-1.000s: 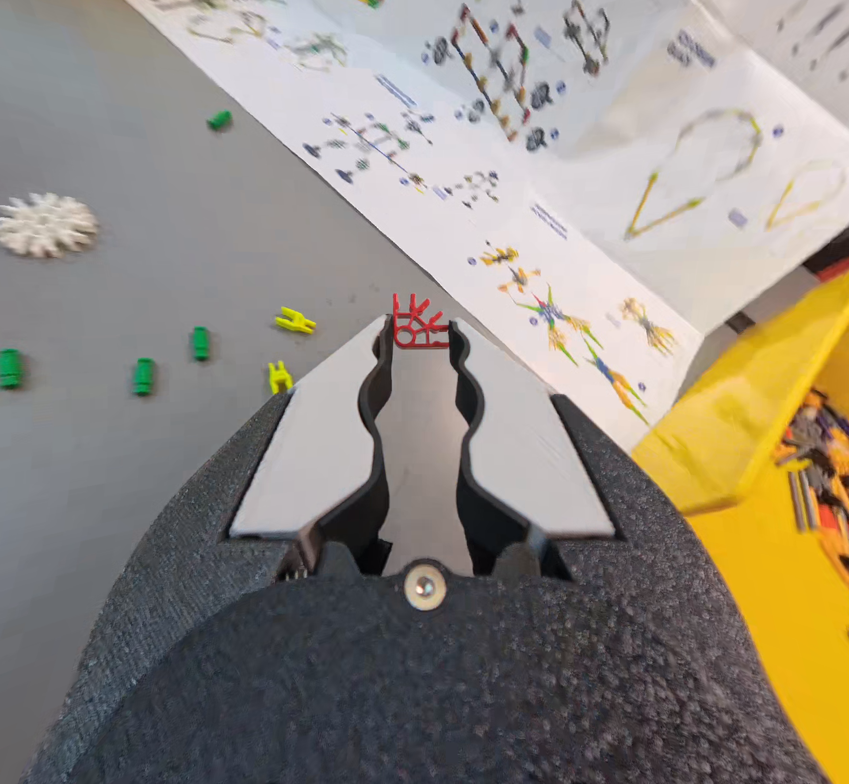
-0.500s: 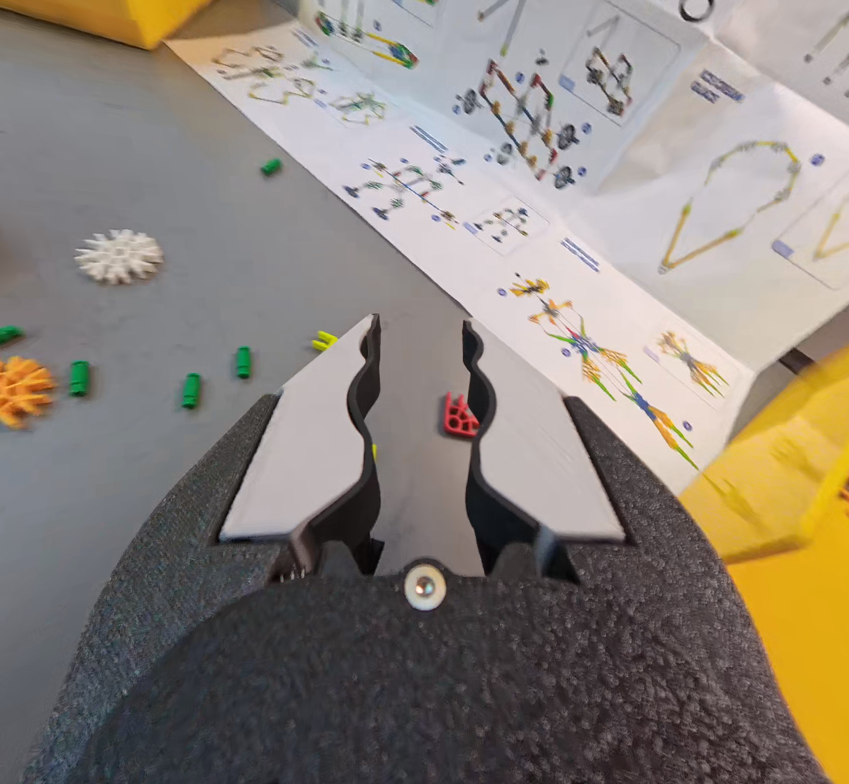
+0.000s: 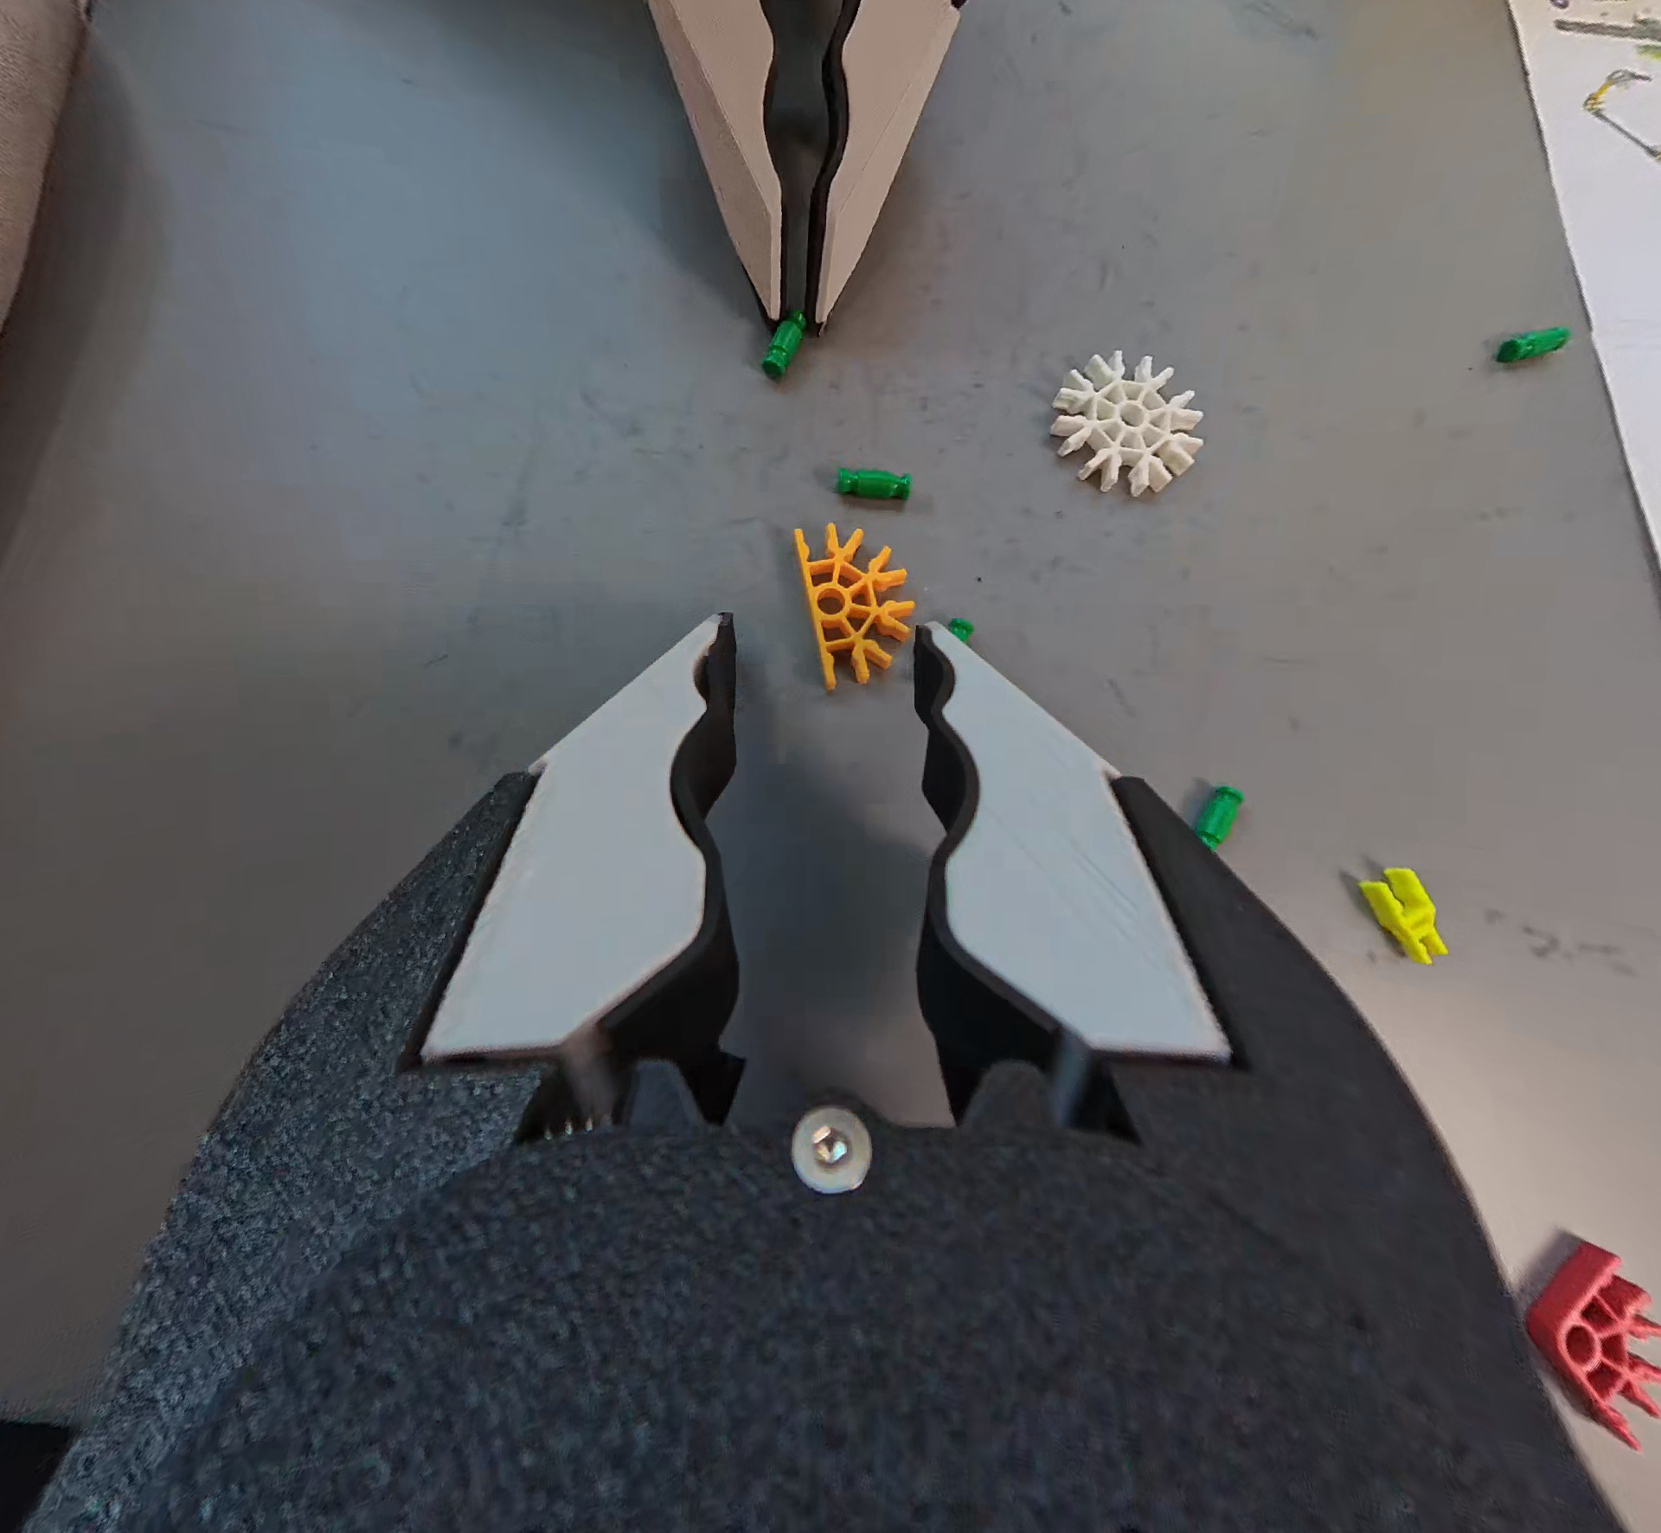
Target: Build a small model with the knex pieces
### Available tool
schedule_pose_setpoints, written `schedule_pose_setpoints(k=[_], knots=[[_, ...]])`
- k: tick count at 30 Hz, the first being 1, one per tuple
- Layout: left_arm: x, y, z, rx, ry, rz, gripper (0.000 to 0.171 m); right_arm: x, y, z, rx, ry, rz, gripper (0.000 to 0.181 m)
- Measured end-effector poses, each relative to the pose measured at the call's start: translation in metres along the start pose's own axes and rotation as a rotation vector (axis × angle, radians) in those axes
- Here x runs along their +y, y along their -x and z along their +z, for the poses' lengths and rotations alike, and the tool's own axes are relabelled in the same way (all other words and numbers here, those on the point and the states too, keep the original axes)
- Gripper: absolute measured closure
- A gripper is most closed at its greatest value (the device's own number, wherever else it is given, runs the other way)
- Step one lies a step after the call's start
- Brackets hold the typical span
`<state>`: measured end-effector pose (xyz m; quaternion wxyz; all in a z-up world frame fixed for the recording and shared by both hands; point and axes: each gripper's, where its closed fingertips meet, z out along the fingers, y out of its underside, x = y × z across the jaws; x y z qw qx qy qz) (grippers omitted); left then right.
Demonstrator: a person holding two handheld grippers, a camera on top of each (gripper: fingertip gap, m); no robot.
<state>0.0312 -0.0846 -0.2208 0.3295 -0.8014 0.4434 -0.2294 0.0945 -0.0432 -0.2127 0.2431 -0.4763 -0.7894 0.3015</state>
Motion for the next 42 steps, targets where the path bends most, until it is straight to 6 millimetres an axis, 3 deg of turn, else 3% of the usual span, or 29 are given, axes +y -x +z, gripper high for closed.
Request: schedule_pose_setpoints(k=[4, 6, 9, 11, 13, 16, 18, 21, 23, 24, 28, 32, 34, 42], knots=[[0.001, -0.002, -0.002, 0.016, -0.004, -0.002, 0.166, -0.001, 0.002, 0.007, -0.005, 0.013, 0.009, 0.149], [-0.003, -0.005, -0.004, 0.041, -0.032, -0.004, 0.166, -0.001, 0.001, 0.007, 0.004, 0.023, 0.001, 0.161], [-0.008, -0.002, -0.008, 0.027, -0.061, -0.011, 0.161, -0.003, 0.008, 0.006, -0.026, 0.017, -0.009, 0.162], [-0.009, 0.004, -0.009, -0.005, -0.073, -0.015, 0.158, -0.012, 0.0, -0.001, 0.012, -0.041, -0.002, 0.162], [-0.01, 0.013, -0.009, -0.051, -0.082, -0.029, 0.154, -0.025, -0.032, -0.02, 0.161, -0.136, 0.037, 0.162], [-0.01, 0.021, -0.008, -0.084, -0.086, -0.045, 0.149, -0.017, -0.112, -0.066, 0.534, -0.205, 0.187, 0.161], [-0.011, 0.023, -0.008, -0.09, -0.092, -0.051, 0.147, 0.011, -0.154, -0.089, 0.718, -0.15, 0.276, 0.162], [-0.014, 0.015, -0.01, -0.045, -0.112, -0.042, 0.144, 0.067, -0.186, -0.092, 0.824, 0.05, 0.377, 0.162], [-0.018, 0.0, -0.013, 0.031, -0.135, -0.007, 0.144, 0.096, -0.186, -0.079, 0.79, 0.148, 0.439, 0.159], [-0.02, -0.009, -0.015, 0.076, -0.143, 0.019, 0.144, 0.099, -0.185, -0.077, 0.793, 0.165, 0.434, 0.155], [-0.012, -0.037, -0.017, 0.2, -0.093, 0.086, 0.144, 0.079, -0.186, -0.091, 0.842, 0.076, 0.406, 0.15], [0.007, -0.031, -0.004, 0.128, 0.022, 0.134, 0.147, 0.061, -0.181, -0.098, 0.836, -0.044, 0.381, 0.15], [0.007, -0.03, -0.005, 0.12, 0.029, 0.143, 0.159, 0.052, -0.177, -0.101, 0.831, -0.1, 0.359, 0.151], [0.004, -0.026, -0.001, 0.064, 0.039, 0.172, 0.166, 0.018, -0.151, -0.093, 0.801, -0.205, 0.198, 0.156]])
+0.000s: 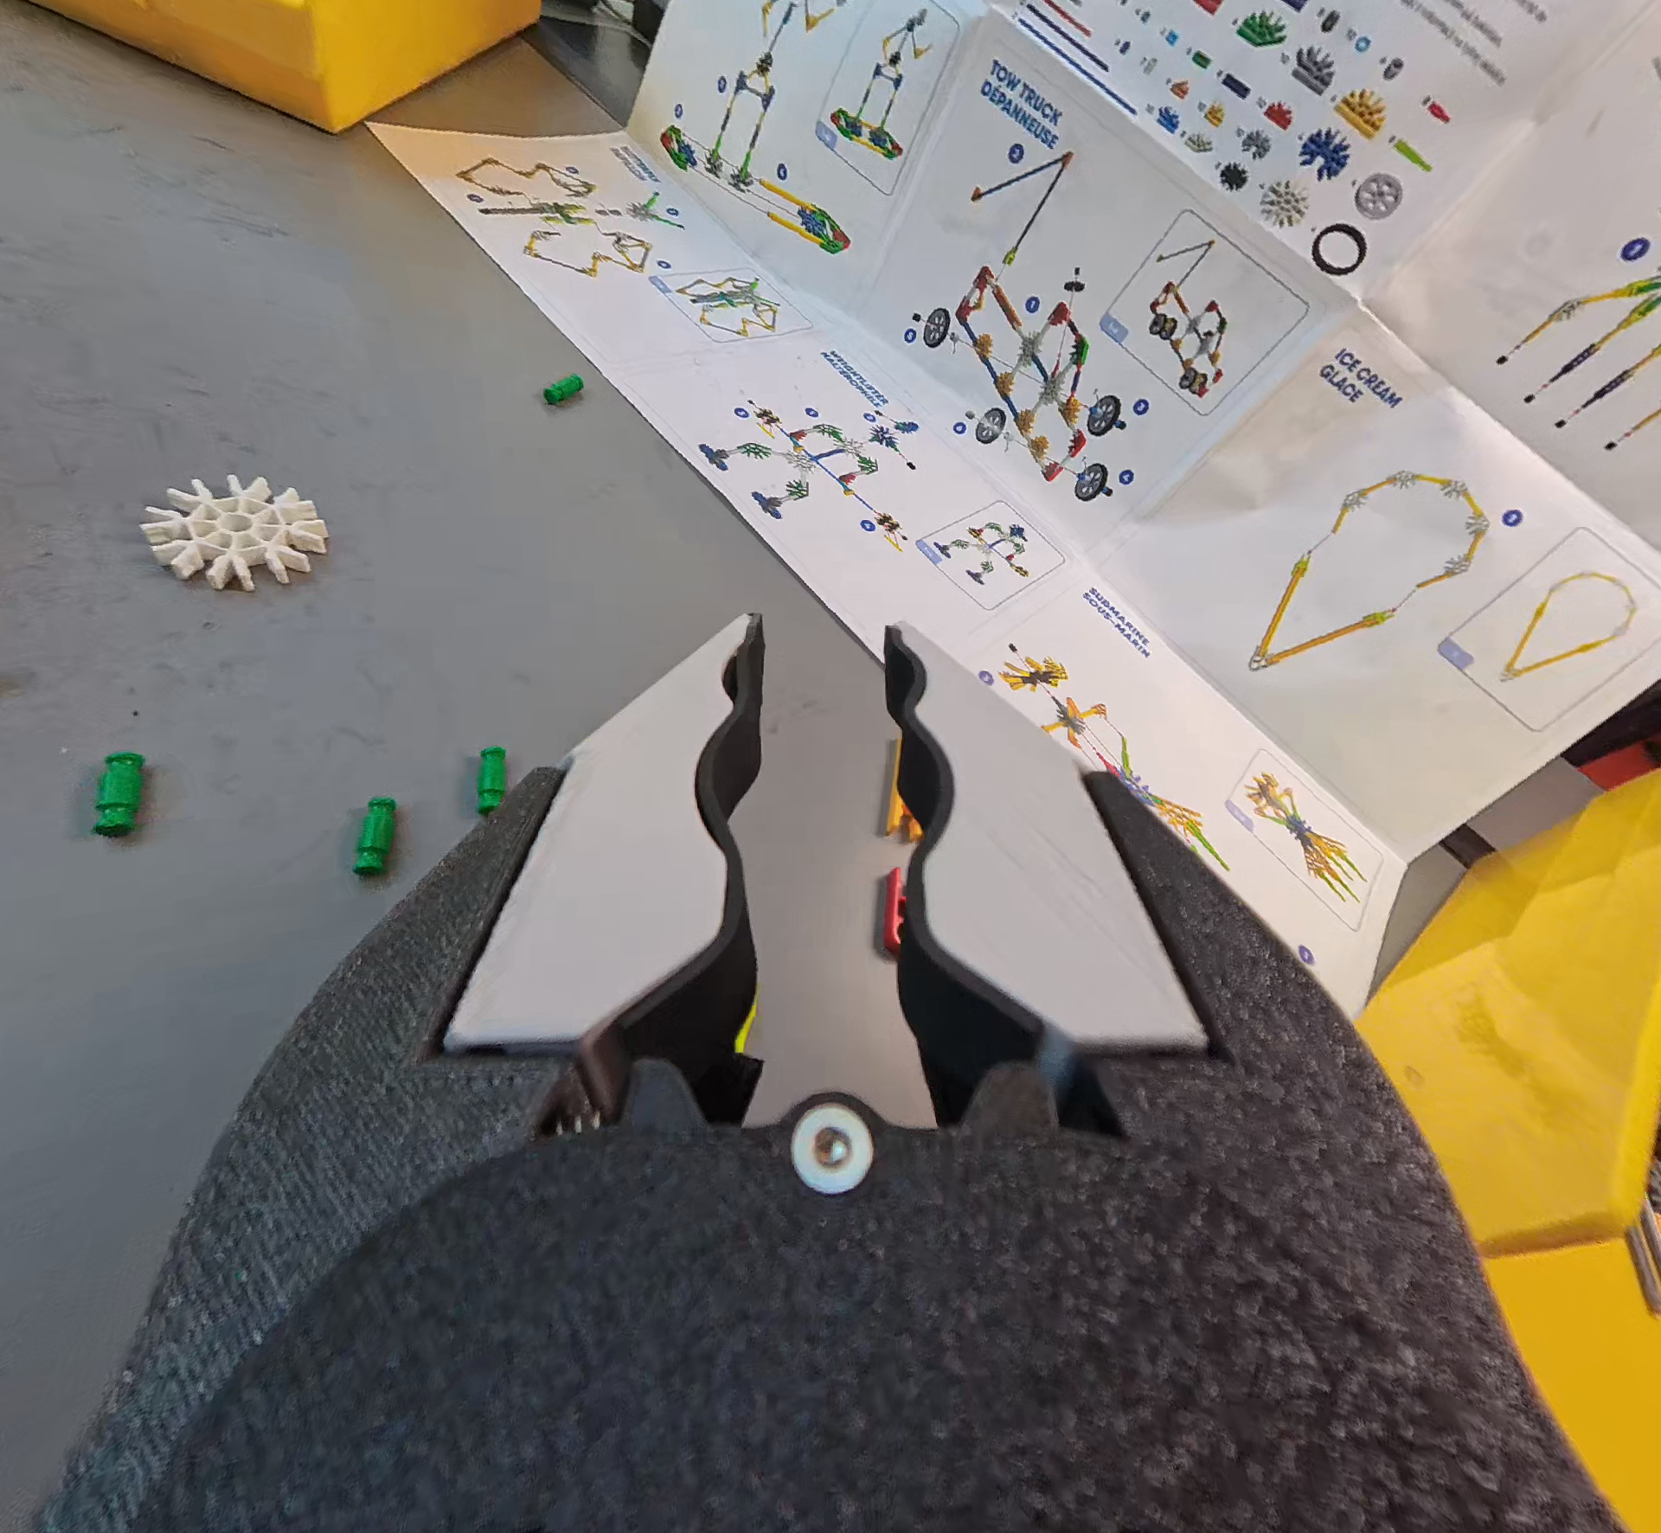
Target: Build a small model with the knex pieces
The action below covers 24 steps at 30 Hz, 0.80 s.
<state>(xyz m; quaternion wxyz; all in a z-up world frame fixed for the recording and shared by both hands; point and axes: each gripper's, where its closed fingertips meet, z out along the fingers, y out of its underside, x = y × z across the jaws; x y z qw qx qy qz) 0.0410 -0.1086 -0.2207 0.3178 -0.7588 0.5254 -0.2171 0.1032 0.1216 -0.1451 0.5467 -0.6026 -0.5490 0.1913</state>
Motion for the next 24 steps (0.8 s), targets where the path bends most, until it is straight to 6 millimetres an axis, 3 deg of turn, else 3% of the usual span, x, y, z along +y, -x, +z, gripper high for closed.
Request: schedule_pose_setpoints(k=[5, 10, 14, 18, 24], knots=[[-0.001, 0.002, 0.001, 0.01, -0.031, -0.032, 0.166, -0.008, 0.036, 0.002, -0.132, -0.017, -0.037, 0.155], [-0.014, 0.008, -0.01, 0.015, -0.134, -0.075, 0.156, -0.015, 0.101, 0.001, -0.409, 0.039, -0.039, 0.148], [-0.026, 0.04, -0.033, -0.1, -0.265, -0.179, 0.152, -0.015, 0.142, 0.014, -0.531, 0.155, -0.168, 0.144], [-0.011, 0.075, -0.038, -0.264, -0.246, -0.272, 0.15, -0.005, 0.156, 0.038, -0.613, 0.31, -0.249, 0.134], [0.01, 0.085, -0.027, -0.326, -0.127, -0.287, 0.142, -0.002, 0.163, 0.043, -0.717, 0.356, -0.209, 0.145]])
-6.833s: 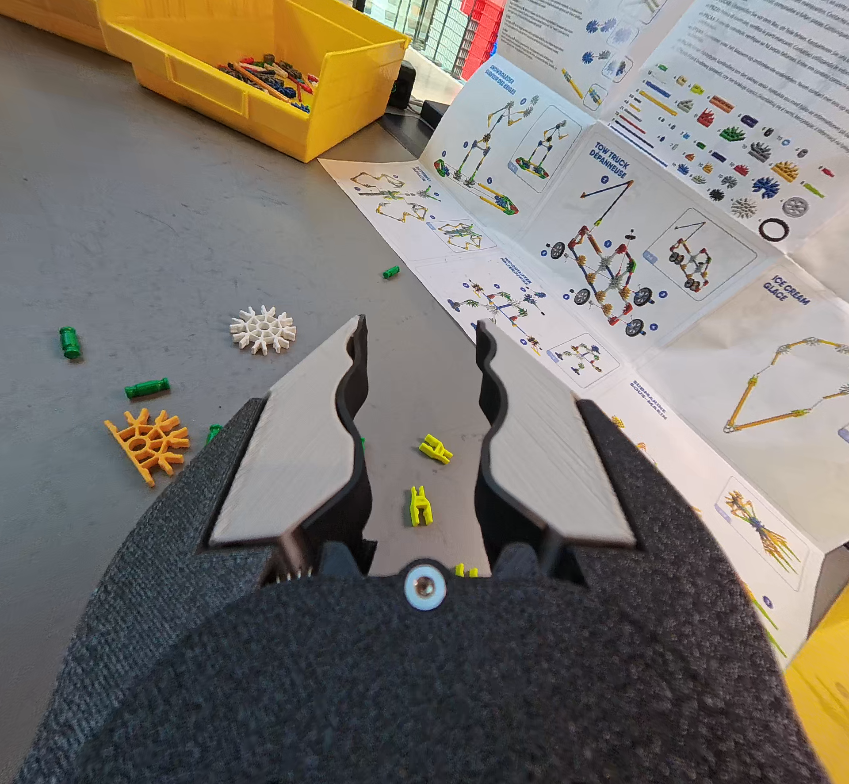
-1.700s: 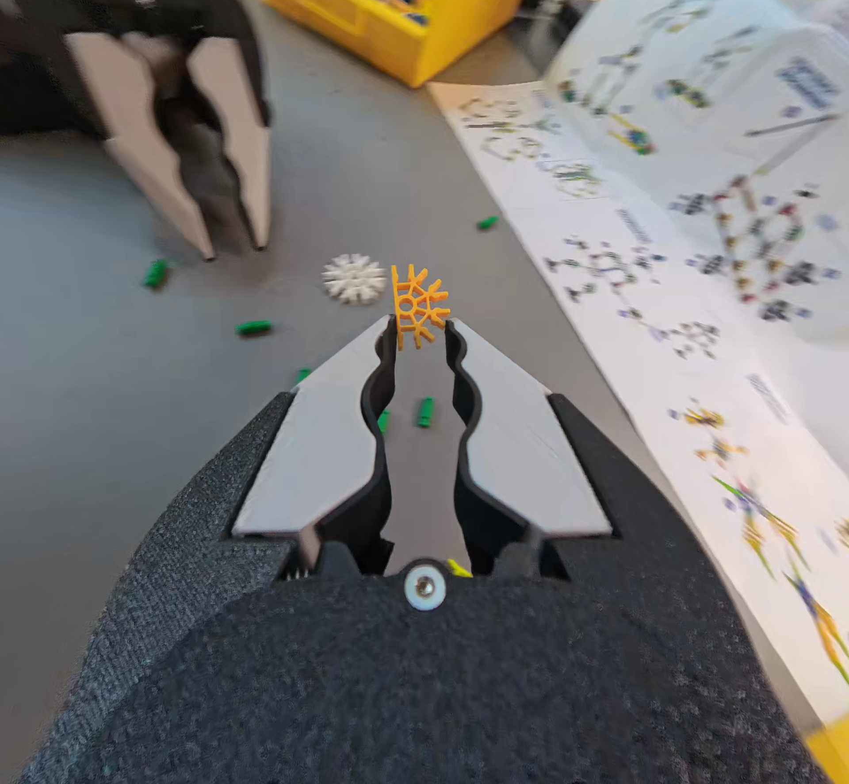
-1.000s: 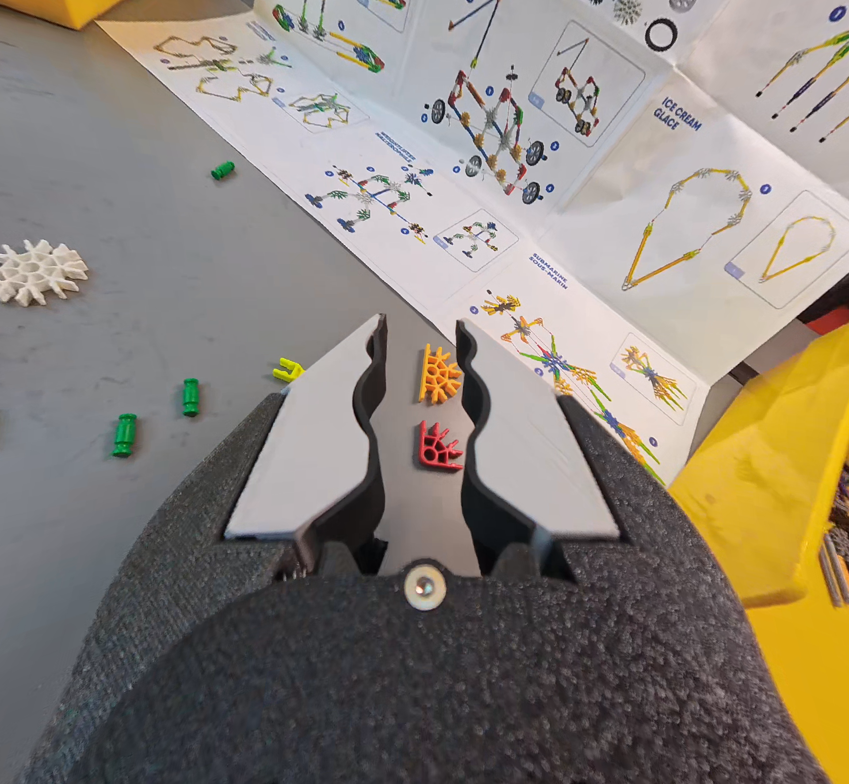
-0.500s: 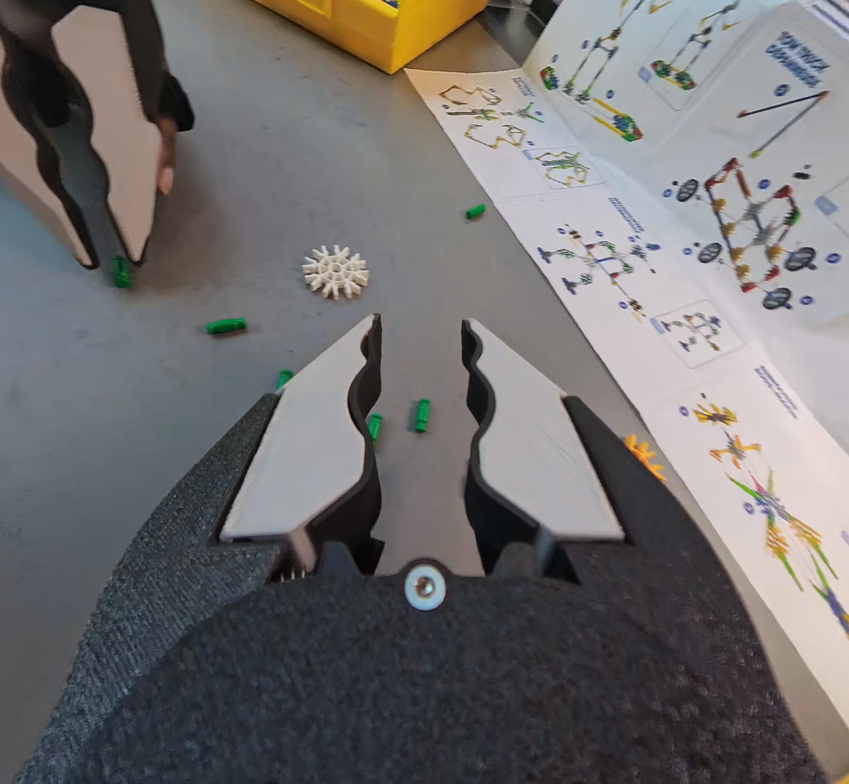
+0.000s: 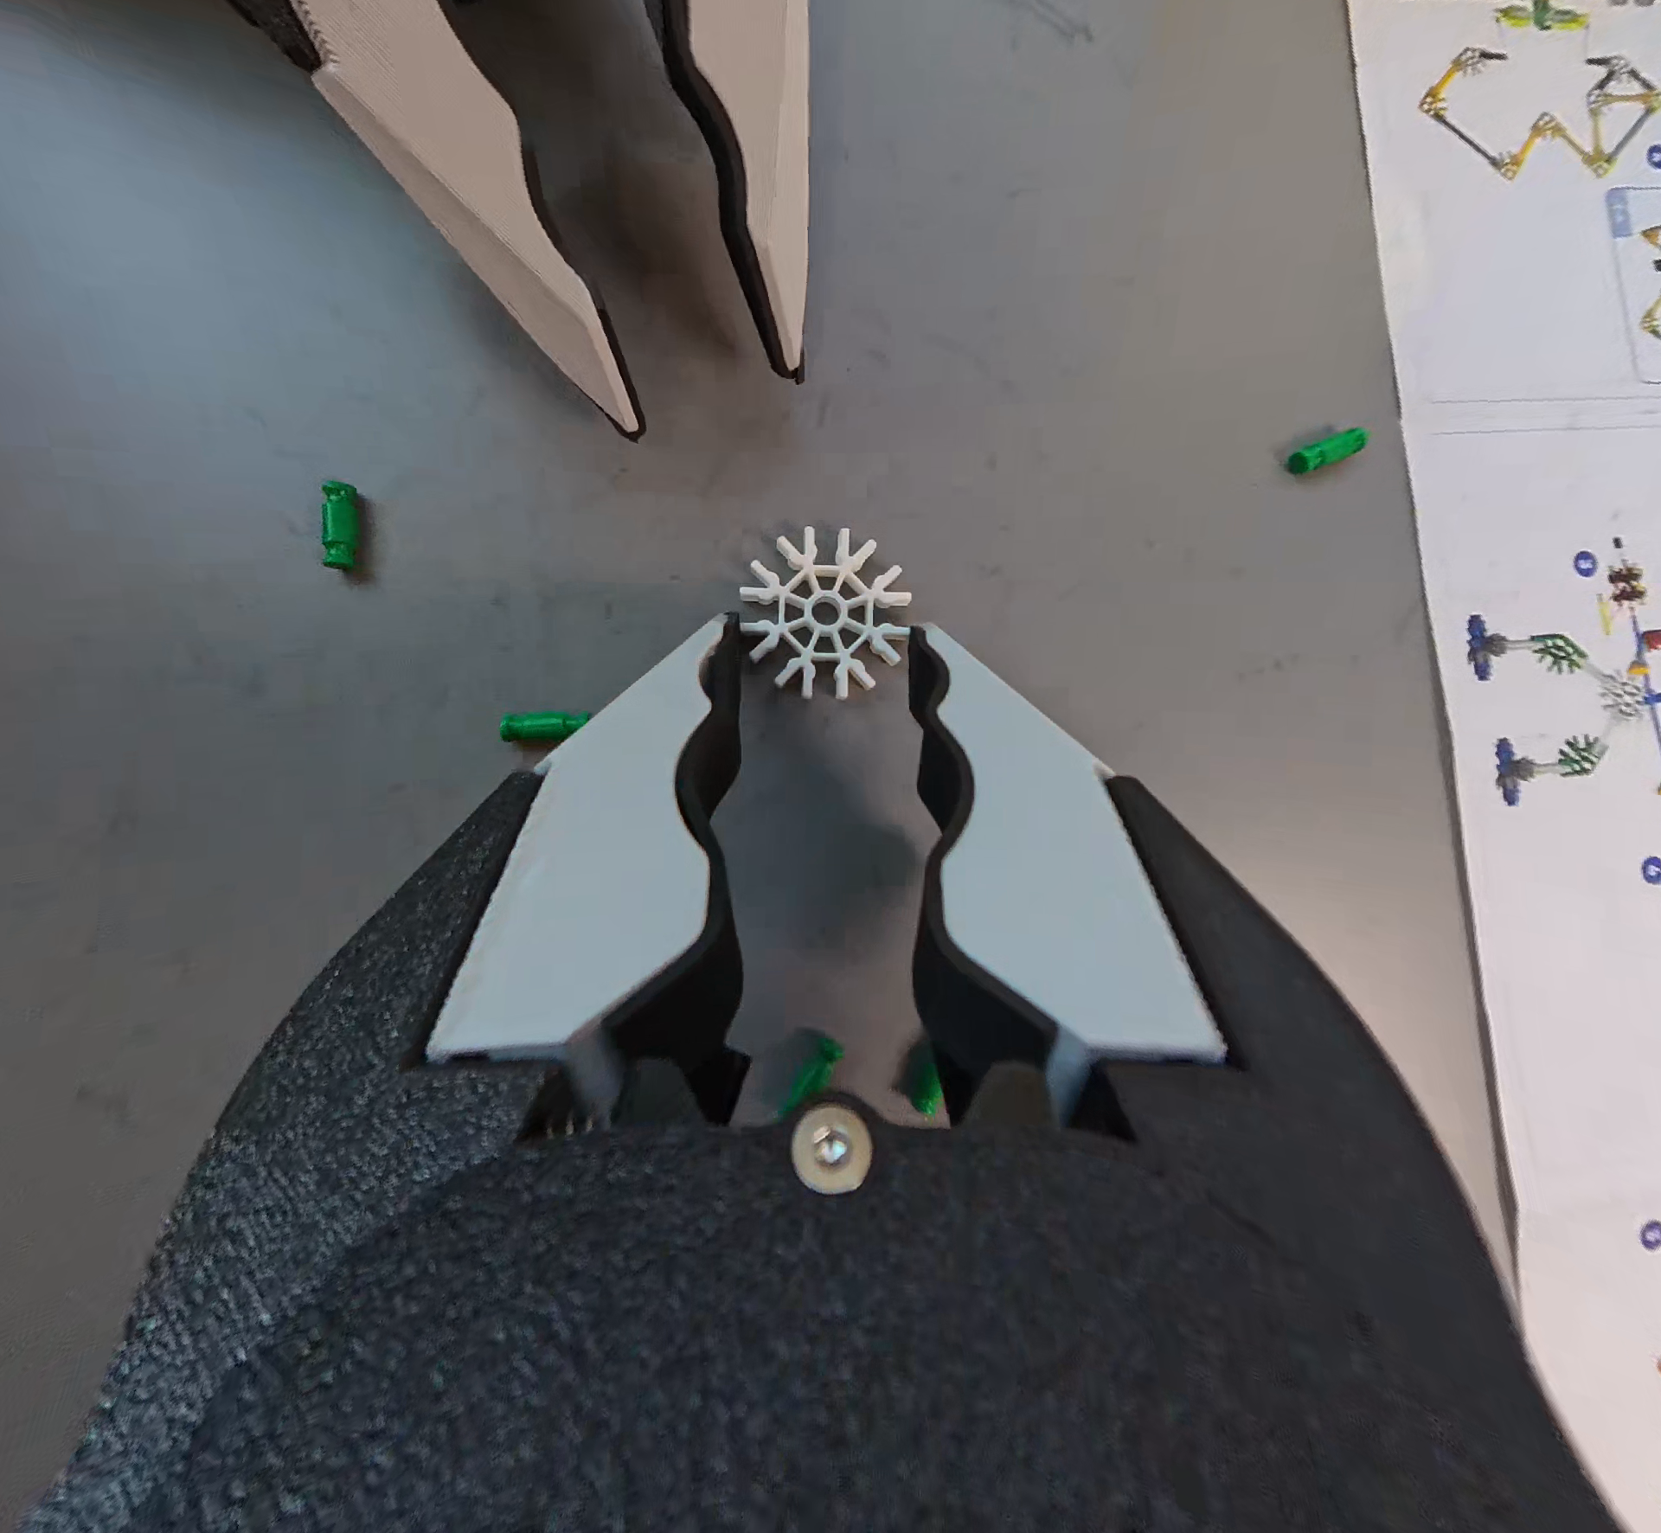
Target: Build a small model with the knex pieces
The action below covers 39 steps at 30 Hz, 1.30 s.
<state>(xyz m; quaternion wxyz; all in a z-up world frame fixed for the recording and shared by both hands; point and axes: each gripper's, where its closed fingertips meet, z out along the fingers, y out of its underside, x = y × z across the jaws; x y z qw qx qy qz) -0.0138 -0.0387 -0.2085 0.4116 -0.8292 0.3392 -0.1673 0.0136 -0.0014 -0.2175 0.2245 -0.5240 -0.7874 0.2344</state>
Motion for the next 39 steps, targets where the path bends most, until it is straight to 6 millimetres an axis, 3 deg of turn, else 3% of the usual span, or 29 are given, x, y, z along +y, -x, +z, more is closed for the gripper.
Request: schedule_pose_setpoints(k=[3, 7, 12, 15, 19, 25, 32, 39], knots=[[-0.001, -0.006, 0.005, 0.019, 0.014, 0.031, 0.14, -0.003, 0.019, -0.007, 0.017, -0.063, -0.143, 0.145], [-0.015, -0.014, 0.01, 0.107, -0.013, 0.068, 0.139, -0.012, 0.023, -0.014, 0.096, -0.156, -0.235, 0.145], [-0.038, -0.008, 0.009, 0.243, -0.025, 0.01, 0.138, -0.017, 0.006, -0.018, 0.16, -0.205, -0.235, 0.145], [-0.051, 0.006, 0.011, 0.244, -0.047, -0.024, 0.147, -0.016, 0.0, -0.019, 0.197, -0.228, -0.235, 0.145], [-0.064, 0.024, 0.016, 0.201, -0.129, -0.144, 0.147, -0.012, -0.006, -0.021, 0.237, -0.205, -0.25, 0.145], [-0.043, 0.024, 0.022, 0.181, -0.115, -0.246, 0.146, -0.009, -0.009, -0.02, 0.208, -0.229, -0.185, 0.145], [-0.046, 0.023, 0.024, 0.175, -0.126, -0.192, 0.141, -0.003, -0.017, -0.022, 0.216, -0.213, -0.128, 0.145], [-0.021, 0.022, 0.027, 0.064, -0.006, -0.104, 0.141, -0.006, -0.01, -0.013, 0.223, -0.175, -0.171, 0.145]])
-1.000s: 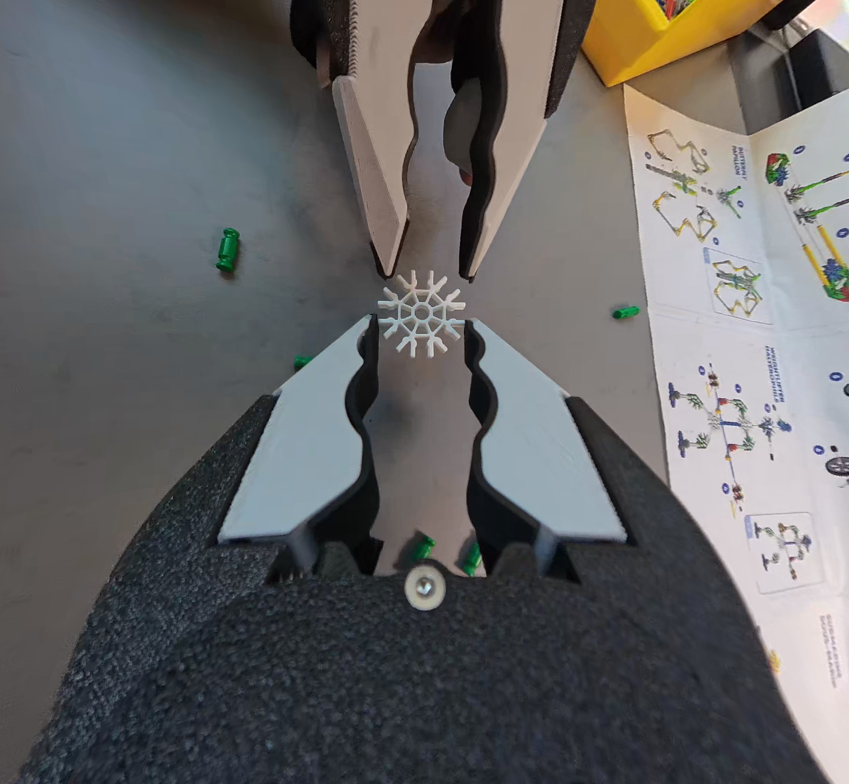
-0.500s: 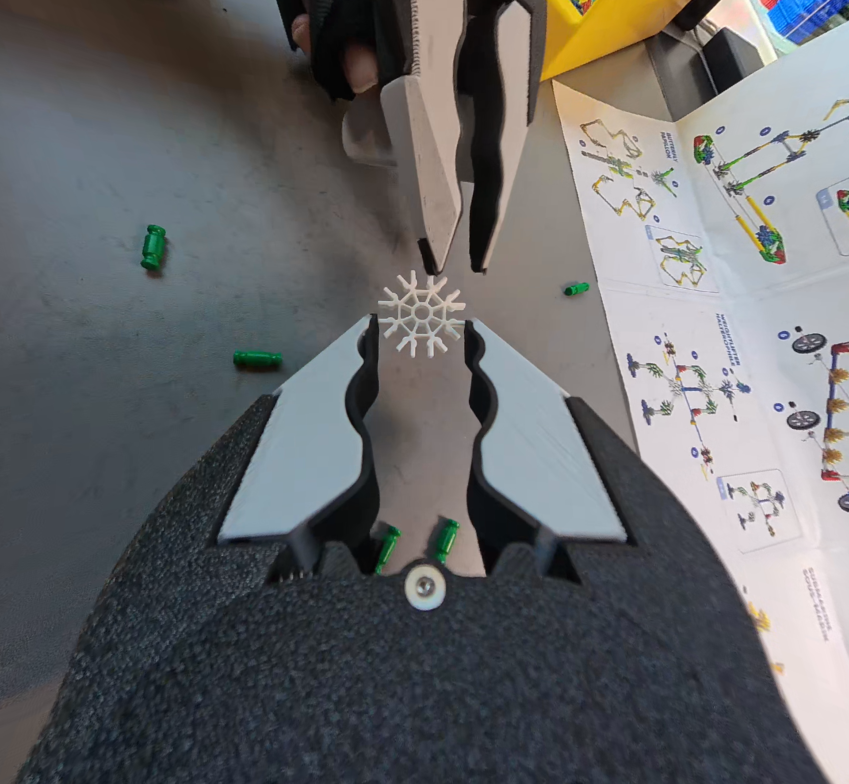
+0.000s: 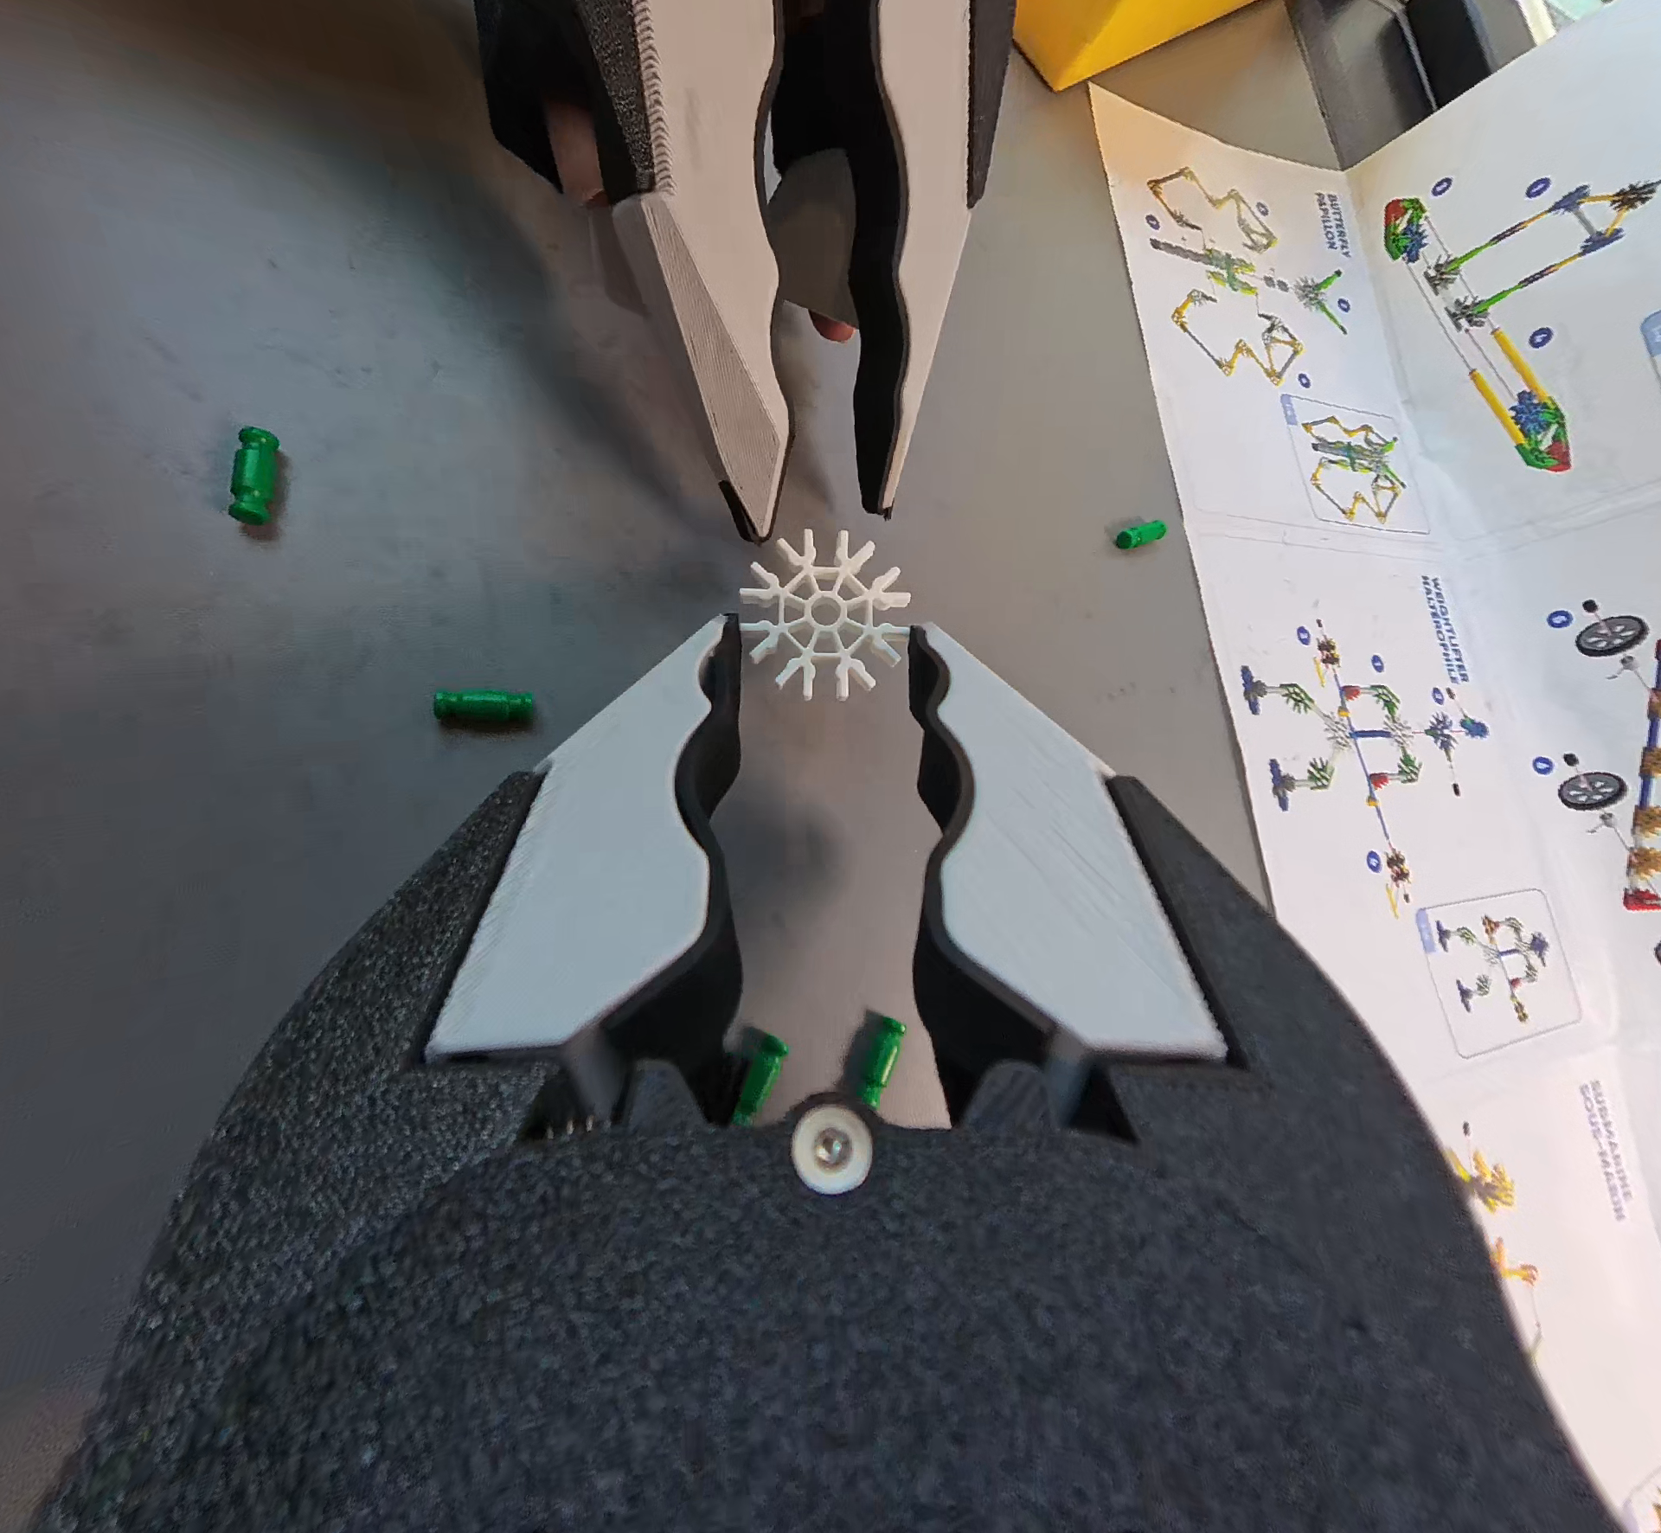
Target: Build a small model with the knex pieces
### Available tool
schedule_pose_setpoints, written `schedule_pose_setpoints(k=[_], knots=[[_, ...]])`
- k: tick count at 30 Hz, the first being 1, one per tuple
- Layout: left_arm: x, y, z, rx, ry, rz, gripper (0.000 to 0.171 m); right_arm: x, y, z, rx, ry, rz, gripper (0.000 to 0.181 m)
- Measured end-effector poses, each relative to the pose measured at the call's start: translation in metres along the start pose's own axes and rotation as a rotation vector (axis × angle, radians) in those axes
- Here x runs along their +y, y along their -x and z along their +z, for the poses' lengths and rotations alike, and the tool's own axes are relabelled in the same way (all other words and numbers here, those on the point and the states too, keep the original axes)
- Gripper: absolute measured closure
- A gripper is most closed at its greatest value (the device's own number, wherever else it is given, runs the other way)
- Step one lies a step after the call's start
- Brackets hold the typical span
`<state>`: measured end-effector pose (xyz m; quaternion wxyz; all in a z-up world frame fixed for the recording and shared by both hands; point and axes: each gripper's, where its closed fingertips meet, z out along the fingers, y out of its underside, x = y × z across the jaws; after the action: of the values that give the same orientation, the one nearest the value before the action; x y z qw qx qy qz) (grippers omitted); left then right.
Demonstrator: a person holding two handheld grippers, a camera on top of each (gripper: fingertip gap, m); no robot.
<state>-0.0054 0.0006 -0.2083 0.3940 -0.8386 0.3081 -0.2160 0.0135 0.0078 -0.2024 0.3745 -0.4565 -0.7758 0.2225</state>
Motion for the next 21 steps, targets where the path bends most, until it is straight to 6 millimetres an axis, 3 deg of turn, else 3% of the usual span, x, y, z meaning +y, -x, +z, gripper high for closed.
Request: schedule_pose_setpoints(k=[9, 21], knots=[[0.007, -0.004, 0.0, 0.022, 0.039, 0.042, 0.147, -0.009, 0.011, 0.009, -0.029, 0.011, 0.002, 0.145], [0.014, -0.013, -0.003, 0.043, 0.088, 0.073, 0.152, -0.007, 0.018, 0.012, -0.081, 0.021, -0.015, 0.144]])
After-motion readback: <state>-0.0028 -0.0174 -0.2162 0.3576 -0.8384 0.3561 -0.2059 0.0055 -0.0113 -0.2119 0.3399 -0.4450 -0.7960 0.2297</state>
